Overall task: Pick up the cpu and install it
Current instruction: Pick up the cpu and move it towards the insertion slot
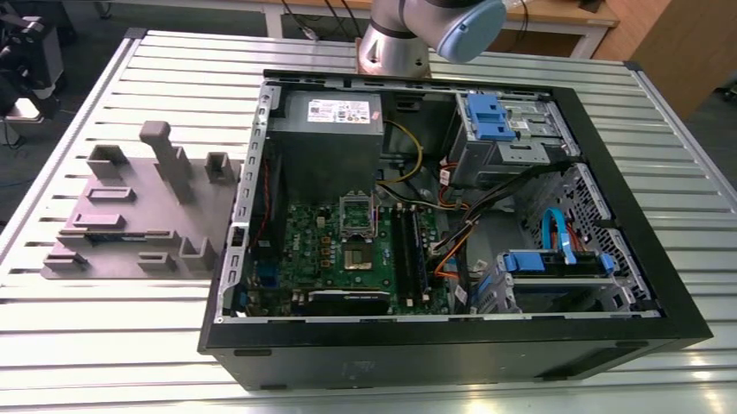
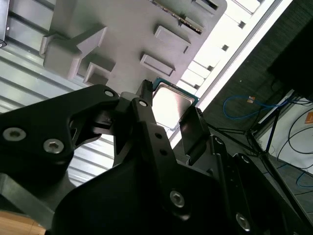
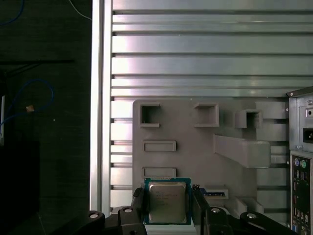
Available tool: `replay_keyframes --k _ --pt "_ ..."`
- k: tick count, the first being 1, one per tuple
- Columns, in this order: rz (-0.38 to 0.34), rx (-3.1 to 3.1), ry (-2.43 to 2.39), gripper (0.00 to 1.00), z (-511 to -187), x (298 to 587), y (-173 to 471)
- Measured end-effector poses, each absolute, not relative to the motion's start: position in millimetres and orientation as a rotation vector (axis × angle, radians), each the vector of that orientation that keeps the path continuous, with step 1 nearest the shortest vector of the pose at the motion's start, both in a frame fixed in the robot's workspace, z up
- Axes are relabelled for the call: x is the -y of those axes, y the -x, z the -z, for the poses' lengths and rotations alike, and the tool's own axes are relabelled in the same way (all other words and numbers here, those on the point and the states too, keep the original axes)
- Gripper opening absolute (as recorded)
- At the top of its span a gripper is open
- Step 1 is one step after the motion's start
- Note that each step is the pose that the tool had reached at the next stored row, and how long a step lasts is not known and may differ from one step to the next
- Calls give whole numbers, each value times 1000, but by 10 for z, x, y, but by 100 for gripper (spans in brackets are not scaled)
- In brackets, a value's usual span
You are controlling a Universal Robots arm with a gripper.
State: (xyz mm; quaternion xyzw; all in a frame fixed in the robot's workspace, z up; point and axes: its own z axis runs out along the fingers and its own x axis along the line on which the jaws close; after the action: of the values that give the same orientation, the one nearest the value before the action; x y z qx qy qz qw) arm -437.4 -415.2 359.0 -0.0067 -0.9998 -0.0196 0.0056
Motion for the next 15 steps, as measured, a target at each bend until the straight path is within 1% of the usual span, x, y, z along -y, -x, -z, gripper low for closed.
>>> replay_keyframes --k 15 --pt "61 3130 21 47 -3597 4152 4348"
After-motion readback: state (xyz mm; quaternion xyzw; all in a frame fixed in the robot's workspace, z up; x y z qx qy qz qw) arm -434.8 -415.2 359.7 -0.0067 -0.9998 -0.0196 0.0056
